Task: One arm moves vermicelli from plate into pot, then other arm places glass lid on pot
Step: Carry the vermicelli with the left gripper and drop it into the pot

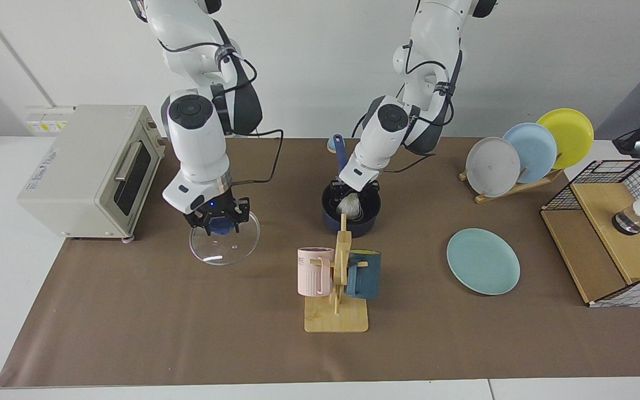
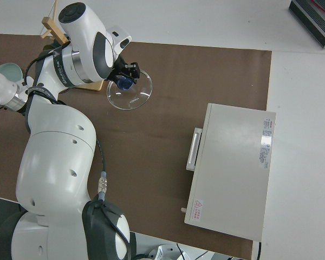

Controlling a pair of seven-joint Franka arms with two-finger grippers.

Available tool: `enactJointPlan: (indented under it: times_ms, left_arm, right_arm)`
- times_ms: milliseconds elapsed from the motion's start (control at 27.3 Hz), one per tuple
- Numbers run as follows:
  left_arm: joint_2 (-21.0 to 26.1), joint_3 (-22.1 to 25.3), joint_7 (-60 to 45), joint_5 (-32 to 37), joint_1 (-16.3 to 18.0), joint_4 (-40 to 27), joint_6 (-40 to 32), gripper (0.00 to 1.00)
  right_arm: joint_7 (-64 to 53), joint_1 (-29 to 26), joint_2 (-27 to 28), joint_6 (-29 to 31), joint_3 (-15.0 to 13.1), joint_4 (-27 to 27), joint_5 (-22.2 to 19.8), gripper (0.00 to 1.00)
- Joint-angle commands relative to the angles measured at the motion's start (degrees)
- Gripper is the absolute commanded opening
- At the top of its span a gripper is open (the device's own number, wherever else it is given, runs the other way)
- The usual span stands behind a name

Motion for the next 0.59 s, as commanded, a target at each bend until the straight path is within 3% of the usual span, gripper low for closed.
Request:
enactJointPlan:
  times_ms: [0, 293, 550]
  left_arm:
    - [-1.13, 0.46, -0.27, 1.30, -0.69, 0.17, 0.22, 1.00]
    - [-3.59, 2.39, 0.26, 1.30, 0.27, 8.95, -11.98, 1.00]
    - [-5.26, 7.04, 0.88, 3.41, 0.18, 17.48, -22.27, 1.00]
  right_arm:
    - [-2.61, -1.21, -6.14, -4.34, 0.10, -3.29, 3.23, 0.00]
    - [-3.67, -1.47, -11.59, -6.46, -0.96, -7.15, 5.60, 0.00]
    - [-2.36, -1.04, -11.95, -6.29, -0.87, -7.42, 7.27, 0.00]
